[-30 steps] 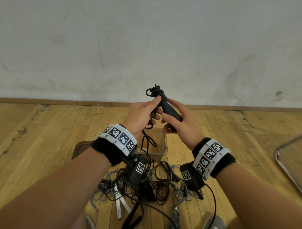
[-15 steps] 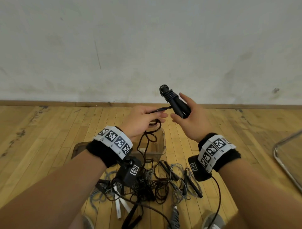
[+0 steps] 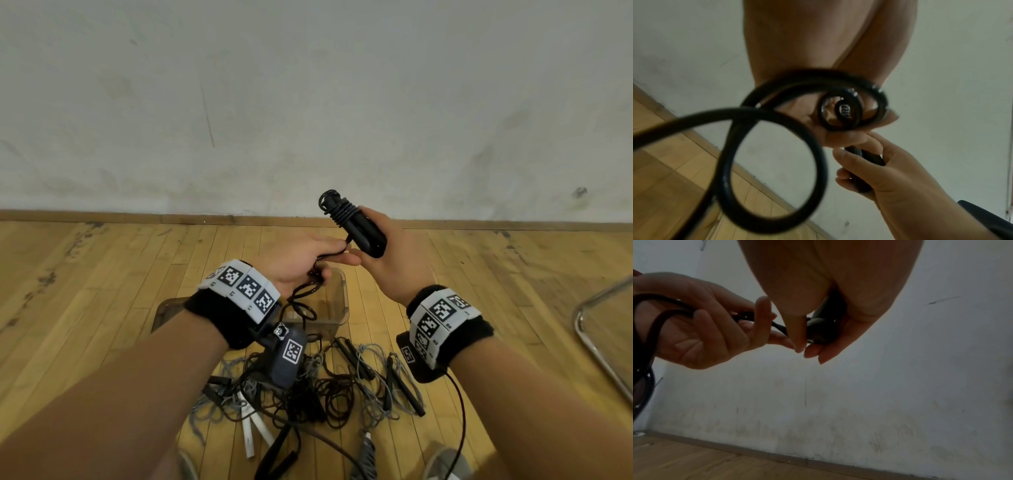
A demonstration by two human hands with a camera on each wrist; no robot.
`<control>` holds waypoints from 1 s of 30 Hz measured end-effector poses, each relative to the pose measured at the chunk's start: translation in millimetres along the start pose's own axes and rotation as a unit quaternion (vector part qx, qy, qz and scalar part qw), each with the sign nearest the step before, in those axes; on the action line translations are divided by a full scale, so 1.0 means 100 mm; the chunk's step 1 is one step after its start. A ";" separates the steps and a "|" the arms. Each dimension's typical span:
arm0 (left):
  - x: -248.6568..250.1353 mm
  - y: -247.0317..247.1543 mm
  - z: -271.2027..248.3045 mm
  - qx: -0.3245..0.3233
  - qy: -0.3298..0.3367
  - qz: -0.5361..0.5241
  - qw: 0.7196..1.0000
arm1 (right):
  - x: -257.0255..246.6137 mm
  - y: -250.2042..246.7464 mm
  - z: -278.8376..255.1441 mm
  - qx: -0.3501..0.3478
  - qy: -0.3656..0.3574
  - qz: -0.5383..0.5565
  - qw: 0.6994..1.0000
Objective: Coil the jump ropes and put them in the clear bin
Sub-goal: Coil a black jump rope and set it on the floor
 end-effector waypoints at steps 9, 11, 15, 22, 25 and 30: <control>0.10 -0.11 -0.01 0.093 0.085 -0.038 0.991 | 0.03 -0.04 0.02 0.006 0.024 -0.039 0.999; 0.11 -0.10 -0.02 0.112 0.098 -0.059 0.987 | 0.00 -0.03 0.03 0.006 0.020 -0.054 0.998; 0.15 -0.11 -0.04 0.146 0.133 -0.022 0.980 | -0.08 0.06 0.04 0.008 -0.006 -0.059 0.998; 0.18 -0.22 -0.06 0.176 0.165 0.038 0.970 | -0.10 0.22 -0.04 -0.023 -0.056 0.080 0.995; 0.17 -0.23 -0.07 0.184 0.171 0.057 0.966 | -0.10 0.21 -0.03 -0.022 -0.059 0.088 0.994; 0.16 -0.28 -0.05 0.212 0.171 0.055 0.961 | -0.15 0.20 -0.06 -0.040 -0.058 0.106 0.992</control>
Point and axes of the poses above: each hand's wrist, its own z-axis towards the middle knuckle, its own y-axis out of the palm, x = y × z, the point moved 6 cm from there along z, towards the middle knuckle, and after that the axes turned 3 degrees about -z, right-handed, at the moved point
